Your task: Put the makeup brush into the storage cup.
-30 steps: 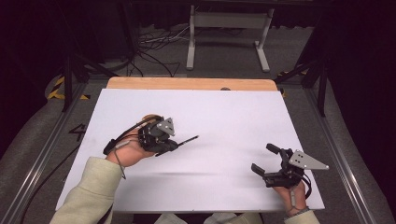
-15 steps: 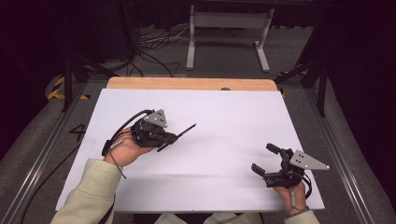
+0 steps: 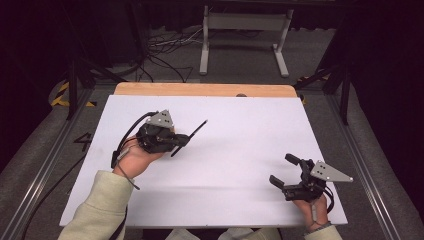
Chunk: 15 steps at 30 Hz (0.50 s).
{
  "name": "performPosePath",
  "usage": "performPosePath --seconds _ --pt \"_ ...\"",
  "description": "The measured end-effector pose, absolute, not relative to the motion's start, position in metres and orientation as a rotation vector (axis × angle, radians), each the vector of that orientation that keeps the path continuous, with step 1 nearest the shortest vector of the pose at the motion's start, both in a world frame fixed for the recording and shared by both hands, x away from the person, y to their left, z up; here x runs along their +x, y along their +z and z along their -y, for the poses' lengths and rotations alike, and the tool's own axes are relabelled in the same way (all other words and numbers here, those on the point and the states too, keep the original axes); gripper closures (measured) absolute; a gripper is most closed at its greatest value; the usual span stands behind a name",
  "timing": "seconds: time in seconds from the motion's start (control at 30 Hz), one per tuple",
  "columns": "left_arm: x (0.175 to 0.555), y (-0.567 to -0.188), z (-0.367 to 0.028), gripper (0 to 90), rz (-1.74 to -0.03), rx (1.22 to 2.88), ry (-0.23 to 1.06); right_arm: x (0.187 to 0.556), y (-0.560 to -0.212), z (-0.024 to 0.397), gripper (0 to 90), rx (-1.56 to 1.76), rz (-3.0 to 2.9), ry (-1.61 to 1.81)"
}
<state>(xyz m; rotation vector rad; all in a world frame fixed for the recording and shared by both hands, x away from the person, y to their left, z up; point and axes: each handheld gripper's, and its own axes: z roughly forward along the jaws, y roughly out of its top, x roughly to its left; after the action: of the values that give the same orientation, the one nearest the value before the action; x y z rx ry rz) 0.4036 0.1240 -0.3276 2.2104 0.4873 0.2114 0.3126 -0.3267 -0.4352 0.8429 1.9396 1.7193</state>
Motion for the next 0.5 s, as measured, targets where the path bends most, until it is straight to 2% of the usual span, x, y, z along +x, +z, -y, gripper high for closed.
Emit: performPosePath --seconds 0.5 --pt "0.406 -0.323 -0.139 83.4 -0.556 2.032 0.273 0.313 -0.435 0.327 0.0 0.843 -1.948 1.715"
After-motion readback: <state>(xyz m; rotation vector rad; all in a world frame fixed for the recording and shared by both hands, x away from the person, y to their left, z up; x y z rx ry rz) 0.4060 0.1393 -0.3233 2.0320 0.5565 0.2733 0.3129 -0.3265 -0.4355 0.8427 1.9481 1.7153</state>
